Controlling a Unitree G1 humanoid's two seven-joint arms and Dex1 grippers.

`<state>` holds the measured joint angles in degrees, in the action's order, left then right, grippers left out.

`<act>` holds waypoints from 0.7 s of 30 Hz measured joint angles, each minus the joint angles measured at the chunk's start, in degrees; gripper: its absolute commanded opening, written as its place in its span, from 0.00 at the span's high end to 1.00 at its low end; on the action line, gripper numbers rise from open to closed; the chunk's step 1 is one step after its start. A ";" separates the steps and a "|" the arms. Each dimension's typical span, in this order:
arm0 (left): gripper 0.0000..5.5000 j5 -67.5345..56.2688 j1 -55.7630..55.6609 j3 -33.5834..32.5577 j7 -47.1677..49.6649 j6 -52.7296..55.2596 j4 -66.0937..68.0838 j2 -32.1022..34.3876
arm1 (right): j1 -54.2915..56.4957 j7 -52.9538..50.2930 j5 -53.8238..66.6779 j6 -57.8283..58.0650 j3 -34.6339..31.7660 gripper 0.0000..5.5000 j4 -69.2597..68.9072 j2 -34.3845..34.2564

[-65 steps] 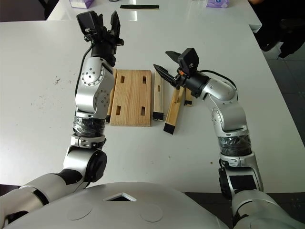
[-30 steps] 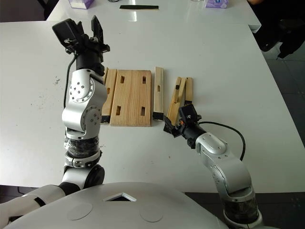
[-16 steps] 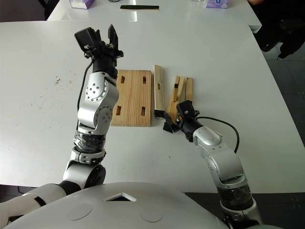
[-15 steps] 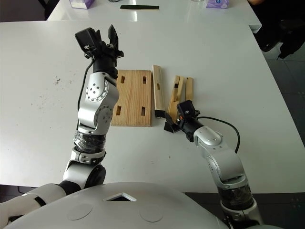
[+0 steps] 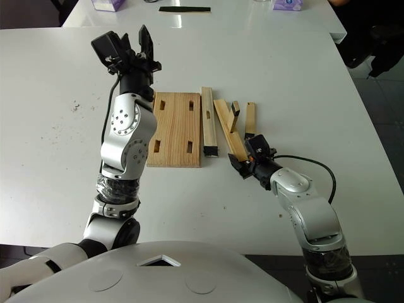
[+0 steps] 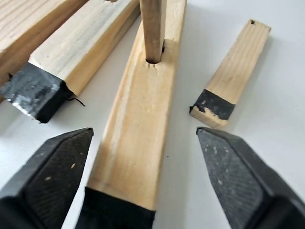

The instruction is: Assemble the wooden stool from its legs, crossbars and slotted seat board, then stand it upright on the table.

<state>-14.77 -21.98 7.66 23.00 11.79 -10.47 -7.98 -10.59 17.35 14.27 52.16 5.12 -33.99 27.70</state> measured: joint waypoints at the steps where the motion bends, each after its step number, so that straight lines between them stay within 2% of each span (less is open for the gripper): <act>1: 0.56 -0.01 0.00 0.28 0.06 0.04 -0.25 0.03 | -0.01 -0.20 -0.25 0.03 0.53 0.27 0.04 -0.37; 3: 0.56 -0.33 -0.01 1.20 0.04 0.34 -0.32 0.10 | -0.33 -0.77 -0.85 0.04 1.69 0.27 0.29 -1.14; 17: 0.56 -6.53 -0.02 2.25 -1.46 1.23 0.98 0.21 | 0.51 -7.28 -5.27 -5.63 3.91 0.62 6.08 -9.16; 21: 0.56 -7.62 -0.02 2.14 -2.08 1.10 1.35 0.22 | -0.14 -8.11 -5.76 -6.60 3.91 0.62 6.03 -9.71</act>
<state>-22.39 -21.99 9.80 20.91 12.89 -9.12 -7.76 -10.73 9.24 8.51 45.56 9.03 -27.95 17.99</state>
